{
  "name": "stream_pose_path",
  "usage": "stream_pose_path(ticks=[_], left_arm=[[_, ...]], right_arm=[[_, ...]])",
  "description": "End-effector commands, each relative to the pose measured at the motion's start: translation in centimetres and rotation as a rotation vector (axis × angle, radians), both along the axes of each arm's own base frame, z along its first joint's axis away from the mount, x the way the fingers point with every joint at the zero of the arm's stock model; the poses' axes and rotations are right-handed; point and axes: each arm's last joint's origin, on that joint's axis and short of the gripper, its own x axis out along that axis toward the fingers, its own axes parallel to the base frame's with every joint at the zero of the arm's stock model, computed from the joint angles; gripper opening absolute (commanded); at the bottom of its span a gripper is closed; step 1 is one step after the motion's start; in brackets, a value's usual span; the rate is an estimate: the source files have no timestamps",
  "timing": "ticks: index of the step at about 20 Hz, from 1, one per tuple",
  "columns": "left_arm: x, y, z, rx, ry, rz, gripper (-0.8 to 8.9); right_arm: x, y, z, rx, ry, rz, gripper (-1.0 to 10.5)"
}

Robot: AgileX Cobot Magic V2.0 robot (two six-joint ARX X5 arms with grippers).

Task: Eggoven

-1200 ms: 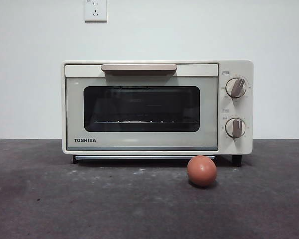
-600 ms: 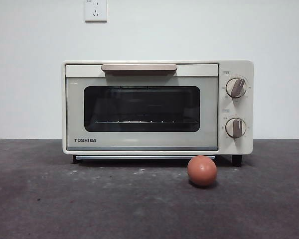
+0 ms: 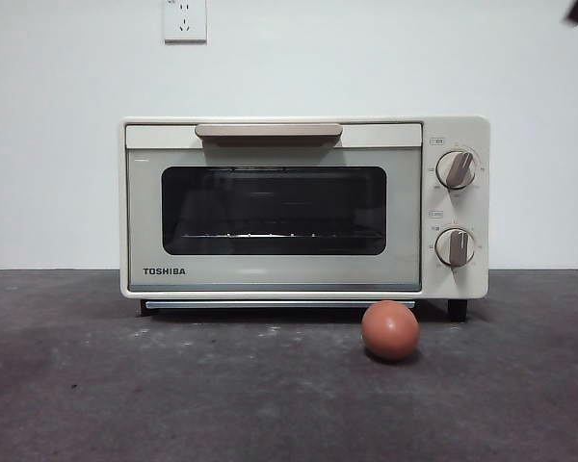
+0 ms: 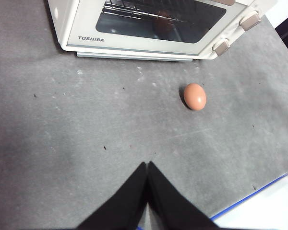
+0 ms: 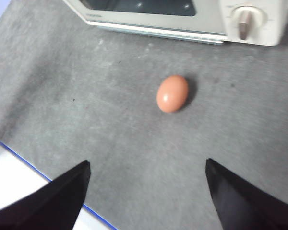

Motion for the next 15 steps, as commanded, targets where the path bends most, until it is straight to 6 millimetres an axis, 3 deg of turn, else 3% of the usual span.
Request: stream_pose_path(ticks=[1, 9, 15], left_arm=[[0.0, 0.0, 0.7, 0.01, -0.039, -0.013, 0.07], [0.0, 0.0, 0.6, 0.01, -0.038, -0.013, 0.07], [0.0, 0.0, 0.6, 0.01, -0.038, -0.013, 0.07]], right_arm=[[2.1, 1.7, -0.2, 0.015, 0.035, 0.006, 3.8], [7.5, 9.1, -4.9, -0.146, 0.084, -0.05, 3.8], [10.1, 12.7, -9.3, -0.213, 0.106, -0.095, 3.8]])
